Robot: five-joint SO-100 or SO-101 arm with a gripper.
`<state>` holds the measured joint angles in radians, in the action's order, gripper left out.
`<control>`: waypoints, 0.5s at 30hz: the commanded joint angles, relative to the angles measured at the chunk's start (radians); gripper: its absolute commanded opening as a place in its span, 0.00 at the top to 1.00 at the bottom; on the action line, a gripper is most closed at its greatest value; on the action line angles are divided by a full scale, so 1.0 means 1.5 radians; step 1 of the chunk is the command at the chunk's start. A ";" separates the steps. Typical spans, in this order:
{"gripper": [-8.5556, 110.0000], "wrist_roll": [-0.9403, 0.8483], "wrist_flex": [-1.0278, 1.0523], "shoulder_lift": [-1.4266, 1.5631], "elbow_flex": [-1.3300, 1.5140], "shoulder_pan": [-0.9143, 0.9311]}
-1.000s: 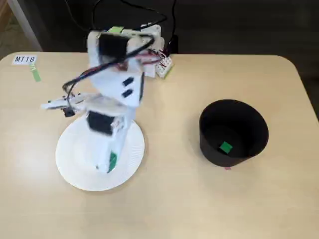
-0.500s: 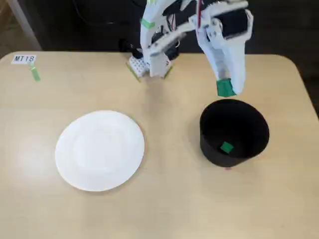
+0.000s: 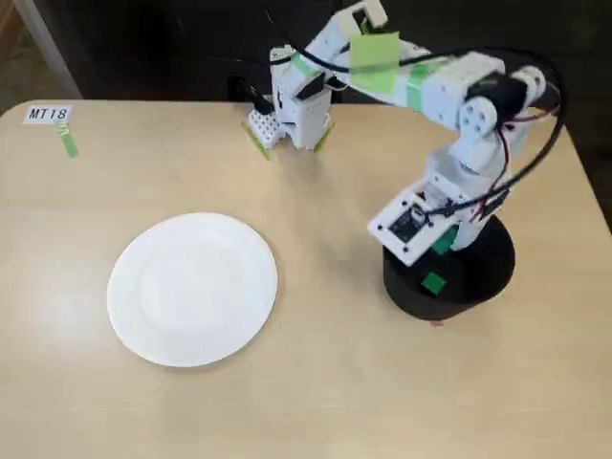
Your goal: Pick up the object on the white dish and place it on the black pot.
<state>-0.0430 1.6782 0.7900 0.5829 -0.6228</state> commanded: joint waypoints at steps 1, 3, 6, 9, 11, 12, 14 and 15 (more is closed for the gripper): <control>0.93 -0.010 0.002 -0.025 -0.086 0.006; 0.93 -0.013 0.002 -0.046 -0.109 0.008; 0.93 -0.017 0.003 -0.064 -0.133 0.011; 0.93 -0.021 0.003 -0.076 -0.149 0.012; 0.93 -0.022 0.006 -0.074 -0.150 0.012; 0.93 -0.024 0.007 -0.072 -0.150 0.010; 0.93 -0.026 0.009 -0.066 -0.150 0.005; 0.93 -0.026 0.010 -0.063 -0.150 0.003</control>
<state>-0.0767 1.6843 0.6581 0.4050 -0.6090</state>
